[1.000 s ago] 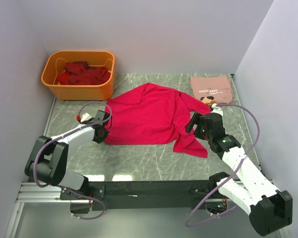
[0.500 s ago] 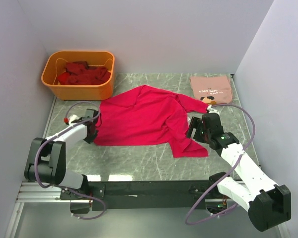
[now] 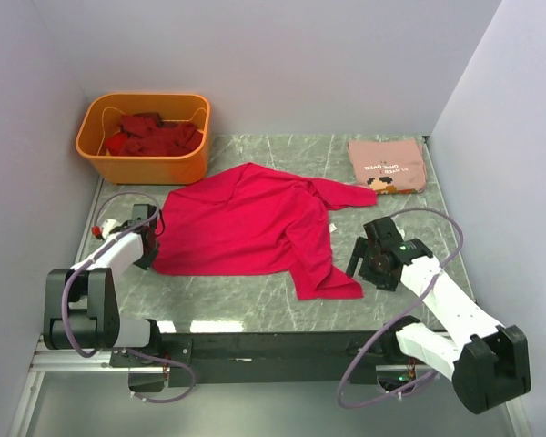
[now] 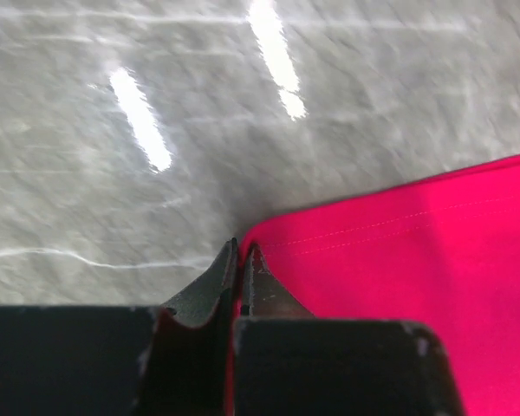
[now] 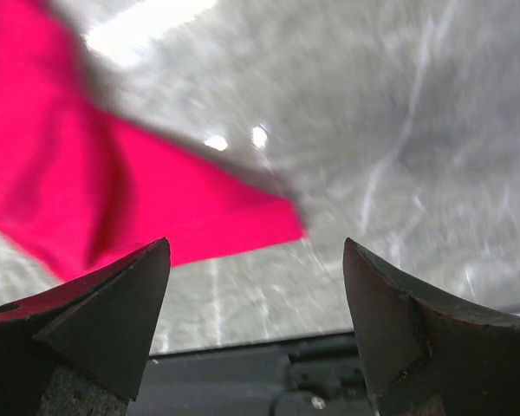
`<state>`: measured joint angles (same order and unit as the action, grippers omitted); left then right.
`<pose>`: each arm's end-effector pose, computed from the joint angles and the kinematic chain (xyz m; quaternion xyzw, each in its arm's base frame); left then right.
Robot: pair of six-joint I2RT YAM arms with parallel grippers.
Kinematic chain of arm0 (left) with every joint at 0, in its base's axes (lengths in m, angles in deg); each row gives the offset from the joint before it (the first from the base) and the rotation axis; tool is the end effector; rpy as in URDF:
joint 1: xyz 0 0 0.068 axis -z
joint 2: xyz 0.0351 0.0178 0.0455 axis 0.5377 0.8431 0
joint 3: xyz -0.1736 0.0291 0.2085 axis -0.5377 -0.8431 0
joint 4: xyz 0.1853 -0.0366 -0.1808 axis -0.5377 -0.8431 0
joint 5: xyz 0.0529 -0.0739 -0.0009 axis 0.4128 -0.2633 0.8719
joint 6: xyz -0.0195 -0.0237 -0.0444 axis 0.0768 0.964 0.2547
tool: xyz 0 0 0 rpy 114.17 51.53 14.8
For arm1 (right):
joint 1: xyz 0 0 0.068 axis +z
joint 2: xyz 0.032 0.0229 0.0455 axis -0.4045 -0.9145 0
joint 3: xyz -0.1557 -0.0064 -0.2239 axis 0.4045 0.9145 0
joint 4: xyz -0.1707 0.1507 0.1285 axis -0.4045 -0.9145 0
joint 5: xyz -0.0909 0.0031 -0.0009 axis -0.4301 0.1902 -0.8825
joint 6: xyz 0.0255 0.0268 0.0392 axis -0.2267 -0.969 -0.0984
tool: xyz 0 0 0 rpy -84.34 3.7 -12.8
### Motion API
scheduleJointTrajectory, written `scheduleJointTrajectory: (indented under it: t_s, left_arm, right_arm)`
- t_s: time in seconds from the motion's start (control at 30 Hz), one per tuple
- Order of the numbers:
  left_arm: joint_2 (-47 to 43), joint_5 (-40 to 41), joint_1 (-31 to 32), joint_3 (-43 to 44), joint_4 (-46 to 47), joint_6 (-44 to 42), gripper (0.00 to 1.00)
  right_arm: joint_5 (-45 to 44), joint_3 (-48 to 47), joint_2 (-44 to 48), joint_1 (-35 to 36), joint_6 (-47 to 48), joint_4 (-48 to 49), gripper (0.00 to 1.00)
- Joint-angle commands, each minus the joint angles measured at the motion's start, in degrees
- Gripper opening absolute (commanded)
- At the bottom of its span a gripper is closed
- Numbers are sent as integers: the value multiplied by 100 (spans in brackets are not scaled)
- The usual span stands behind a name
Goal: Fold and stack the t-shirts
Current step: Flatten the tshirt out
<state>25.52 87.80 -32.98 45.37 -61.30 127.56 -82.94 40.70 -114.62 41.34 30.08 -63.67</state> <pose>0.2250 0.0191 0.1619 -0.5580 0.7752 0.1210 0.2703 0.1615 0.0475 0.2069 0.1671 0.9647 0.0513 0.1968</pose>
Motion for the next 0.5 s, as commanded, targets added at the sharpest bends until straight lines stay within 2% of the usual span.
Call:
scheduleJointTrajectory:
  t_s: [0.0,0.27,0.47]
  left_arm:
    - [-234,109,-157,-36,75,-236,1]
    - [-156,-111,-175,-27,365,-403,1]
    - [-77,-216,-175,-71,488,-474,1]
  right_arm:
    - [-35,-74,-123,28,-360,-602,87]
    - [387,277,-254,177,-510,-101,78]
    - [45,375,-799,651,-695,48,73]
